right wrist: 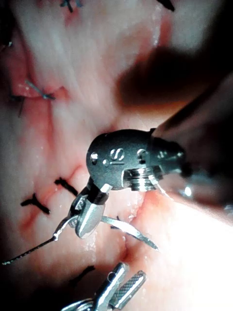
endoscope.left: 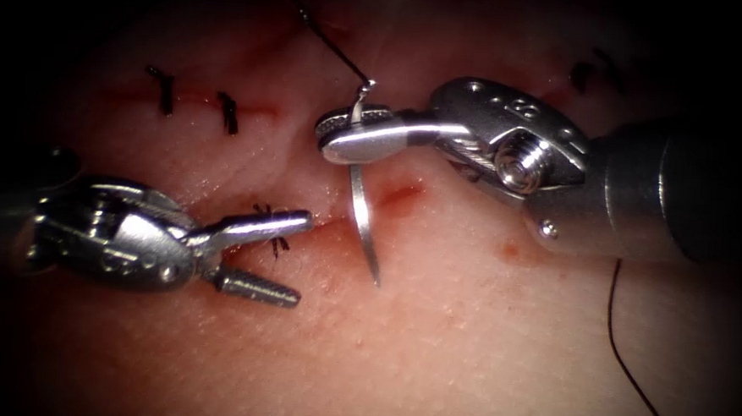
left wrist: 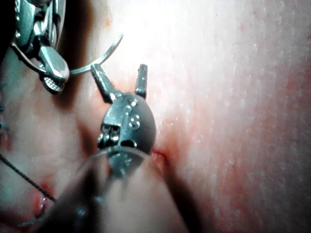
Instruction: Wound Closure
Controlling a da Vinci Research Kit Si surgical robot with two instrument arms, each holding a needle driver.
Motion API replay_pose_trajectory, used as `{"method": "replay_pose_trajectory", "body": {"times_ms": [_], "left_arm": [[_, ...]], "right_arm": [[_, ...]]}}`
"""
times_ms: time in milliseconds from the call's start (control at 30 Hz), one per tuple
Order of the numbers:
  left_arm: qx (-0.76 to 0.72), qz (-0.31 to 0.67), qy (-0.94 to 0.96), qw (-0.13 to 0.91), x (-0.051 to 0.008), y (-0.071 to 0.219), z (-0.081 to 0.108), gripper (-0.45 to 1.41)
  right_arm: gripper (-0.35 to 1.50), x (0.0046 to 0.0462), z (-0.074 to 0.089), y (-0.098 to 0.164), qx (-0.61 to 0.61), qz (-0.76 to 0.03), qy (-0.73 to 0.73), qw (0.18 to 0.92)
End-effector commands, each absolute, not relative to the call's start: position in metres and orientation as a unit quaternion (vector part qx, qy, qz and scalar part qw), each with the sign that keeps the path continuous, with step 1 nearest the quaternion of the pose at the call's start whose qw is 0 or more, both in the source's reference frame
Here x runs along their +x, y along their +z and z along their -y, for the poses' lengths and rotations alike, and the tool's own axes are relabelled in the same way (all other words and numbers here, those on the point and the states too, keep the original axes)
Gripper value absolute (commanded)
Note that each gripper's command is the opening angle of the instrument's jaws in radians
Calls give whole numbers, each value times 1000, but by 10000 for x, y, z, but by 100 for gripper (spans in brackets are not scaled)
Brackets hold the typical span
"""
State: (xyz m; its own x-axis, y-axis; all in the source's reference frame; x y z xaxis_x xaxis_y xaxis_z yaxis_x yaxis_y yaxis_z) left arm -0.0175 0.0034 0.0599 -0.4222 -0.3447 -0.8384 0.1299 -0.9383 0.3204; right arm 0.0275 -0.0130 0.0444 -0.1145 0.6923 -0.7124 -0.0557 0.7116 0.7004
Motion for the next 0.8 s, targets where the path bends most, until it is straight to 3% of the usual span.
{"method": "replay_pose_trajectory", "body": {"times_ms": [33,267,333,567,667,800], "left_arm": [[497,118,-853,102,-182,617,-33,-18],[462,74,-881,-67,-198,665,-39,-33],[454,72,-883,-92,-201,676,-40,-30],[427,78,-895,-109,-206,720,-28,-30],[392,-16,-912,-115,-209,726,-11,-23],[364,-54,-922,-118,-215,730,-3,-15]], "right_arm": [[-35,282,114,460,209,-695,272,632],[-35,285,100,481,137,-722,179,654],[-35,285,100,483,118,-726,159,659],[-35,292,98,488,49,-728,99,676],[-35,297,102,492,32,-722,74,688],[-35,300,107,498,25,-720,69,690]]}}
